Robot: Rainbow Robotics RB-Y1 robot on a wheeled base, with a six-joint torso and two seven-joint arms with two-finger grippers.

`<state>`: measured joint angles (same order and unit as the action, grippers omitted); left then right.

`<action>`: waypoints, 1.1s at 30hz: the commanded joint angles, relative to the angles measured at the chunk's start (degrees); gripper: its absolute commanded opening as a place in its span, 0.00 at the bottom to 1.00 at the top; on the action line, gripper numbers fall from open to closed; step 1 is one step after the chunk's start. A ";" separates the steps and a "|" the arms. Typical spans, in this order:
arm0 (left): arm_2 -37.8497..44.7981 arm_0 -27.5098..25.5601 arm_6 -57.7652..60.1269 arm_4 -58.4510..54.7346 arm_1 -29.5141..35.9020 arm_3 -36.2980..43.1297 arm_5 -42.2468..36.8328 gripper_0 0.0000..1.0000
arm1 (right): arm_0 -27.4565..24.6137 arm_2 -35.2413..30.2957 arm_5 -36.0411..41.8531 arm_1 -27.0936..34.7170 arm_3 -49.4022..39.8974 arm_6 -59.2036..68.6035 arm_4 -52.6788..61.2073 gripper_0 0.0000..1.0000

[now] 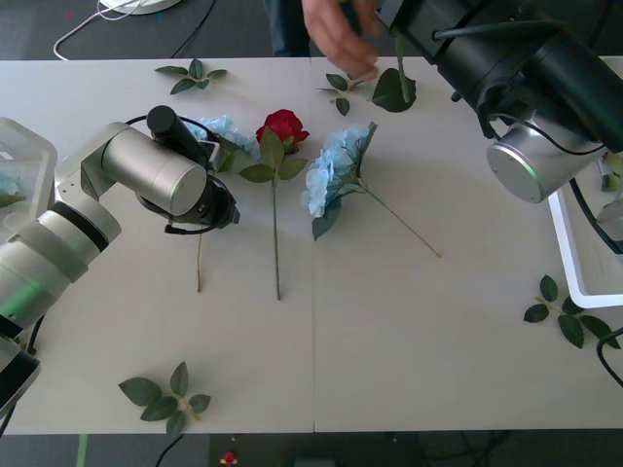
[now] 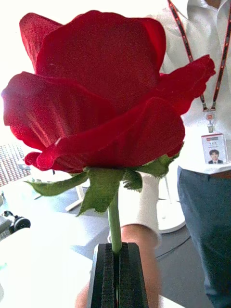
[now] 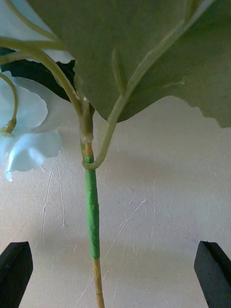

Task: Place the red flowers into the right box and the blue flowers into the left box. If a person shows an open palm, hand one flower to the person first, then continue sorting.

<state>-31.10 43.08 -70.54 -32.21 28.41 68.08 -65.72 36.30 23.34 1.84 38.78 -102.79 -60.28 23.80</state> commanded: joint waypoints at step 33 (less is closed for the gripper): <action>0.87 -0.28 0.49 0.48 -0.47 0.73 0.59 0.98 | 3.86 1.88 -1.66 -3.18 0.75 1.57 -3.32 1.00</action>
<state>-31.10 43.08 -70.54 -32.21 28.41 68.08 -65.72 37.57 24.77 1.26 37.26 -101.91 -60.28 20.36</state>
